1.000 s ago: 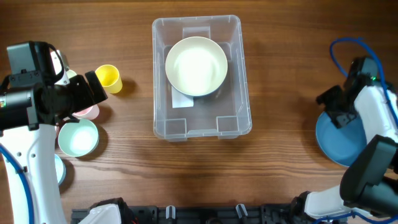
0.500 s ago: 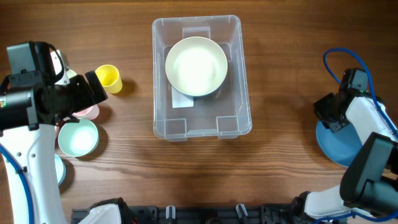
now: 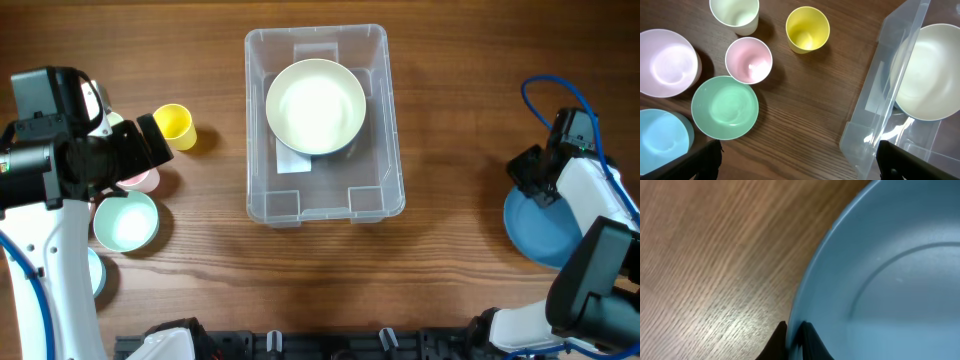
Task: Pack container
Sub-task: 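Grasp the second teal plate rim with the right gripper and lift, then place the second teal plate over the cream bowl in the container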
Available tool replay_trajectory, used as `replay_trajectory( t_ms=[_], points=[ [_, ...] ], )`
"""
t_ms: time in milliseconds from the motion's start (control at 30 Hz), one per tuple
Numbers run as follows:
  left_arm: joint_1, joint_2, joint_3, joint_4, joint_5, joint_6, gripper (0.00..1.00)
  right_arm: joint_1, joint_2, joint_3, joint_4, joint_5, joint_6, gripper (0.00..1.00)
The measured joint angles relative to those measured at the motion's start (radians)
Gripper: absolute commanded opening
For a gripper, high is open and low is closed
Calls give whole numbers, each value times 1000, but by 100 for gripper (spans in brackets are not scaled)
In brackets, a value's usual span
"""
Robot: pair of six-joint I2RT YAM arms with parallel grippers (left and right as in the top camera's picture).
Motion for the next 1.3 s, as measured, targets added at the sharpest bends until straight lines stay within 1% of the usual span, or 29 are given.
replay_trajectory(
  t_ms=[67, 200, 400, 433, 533, 667, 733, 767, 867, 1067, 1133, 1300],
  points=[
    [0, 0, 0, 0, 0, 0, 100, 16, 1, 23, -6, -9, -47, 4],
    [0, 0, 0, 0, 0, 0, 100, 123, 3, 195, -51, -60, -200, 4],
    [0, 0, 0, 0, 3, 0, 100, 376, 4, 534, -235, -104, -501, 4],
    [0, 0, 0, 0, 3, 0, 100, 441, 5, 612, -268, -105, -582, 4],
    [0, 0, 0, 0, 3, 0, 100, 586, 5, 740, -294, -104, -759, 4],
    [0, 0, 0, 0, 3, 0, 100, 804, 5, 776, -271, -106, -1019, 4],
    [0, 0, 0, 0, 3, 0, 100, 902, 14, 776, -257, -108, -1136, 4],
    [0, 0, 0, 0, 3, 0, 100, 935, 21, 776, -249, -111, -1171, 4],
    [0, 0, 0, 0, 3, 0, 100, 999, 82, 777, -243, -123, -1230, 4],
    [0, 0, 0, 0, 3, 0, 100, 1002, 238, 776, -263, -187, -1232, 4],
    [0, 0, 0, 0, 3, 0, 100, 1002, 277, 776, -268, -205, -1232, 6],
    [0, 0, 0, 0, 3, 0, 100, 1002, 281, 777, -256, -195, -1227, 15]
  ],
)
